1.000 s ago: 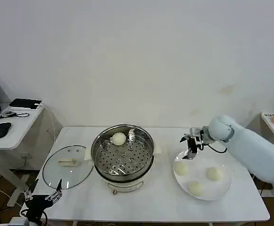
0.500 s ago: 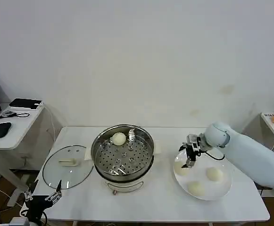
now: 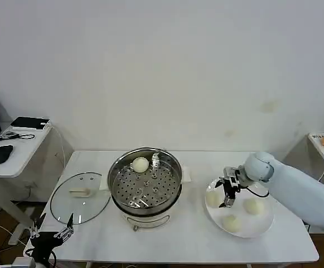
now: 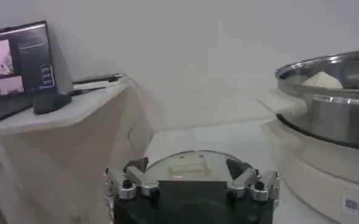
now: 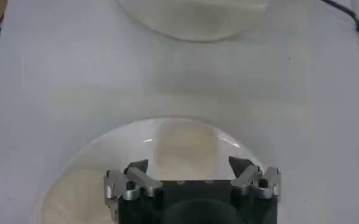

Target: Take steamed baozi put them in steamer then cover it.

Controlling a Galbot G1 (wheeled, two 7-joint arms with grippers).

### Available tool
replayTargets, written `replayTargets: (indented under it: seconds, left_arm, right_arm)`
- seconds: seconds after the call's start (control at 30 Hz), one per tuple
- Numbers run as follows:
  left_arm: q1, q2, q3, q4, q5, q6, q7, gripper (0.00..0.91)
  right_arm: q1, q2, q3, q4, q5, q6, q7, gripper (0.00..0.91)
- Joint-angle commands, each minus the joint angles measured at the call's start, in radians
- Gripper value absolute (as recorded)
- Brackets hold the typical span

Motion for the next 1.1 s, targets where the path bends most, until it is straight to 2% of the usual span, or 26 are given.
replayTargets:
  seconds: [0.03,0.67,0.73,0.77,0.83,1.1]
  left_arm:
    - [0.0,0.001,-0.002,0.001,0.0,0.0,0.0,0.907]
    - [-0.011,0.003,0.0,0.021,0.001,0.0,0.0,0.907]
    - [-0.011,0.004,-0.001,0.022,0.001,0.0,0.0,0.907]
    - [-0.011,0.004,-0.001,0.023,0.001,0.0,0.0,0.907]
    - [-0.012,0.004,-0.001,0.024,0.001,0.0,0.0,0.907]
    - [-0.014,0.006,-0.001,0.025,0.0,0.001,0.0,0.907]
  right_arm:
    - [-0.005,0.005,-0.005,-0.003,-0.01,0.0,0.002,0.907]
    - [-0.016,0.045,-0.008,-0.054,-0.018,0.01,0.013,0.907]
    - [-0.016,0.047,-0.008,-0.056,-0.019,0.01,0.014,0.796]
    - [-0.016,0.048,-0.008,-0.057,-0.02,0.011,0.014,0.705]
    - [-0.017,0.049,-0.009,-0.059,-0.021,0.012,0.014,0.645]
    - [-0.012,0.049,-0.005,-0.061,-0.022,0.015,0.012,0.635]
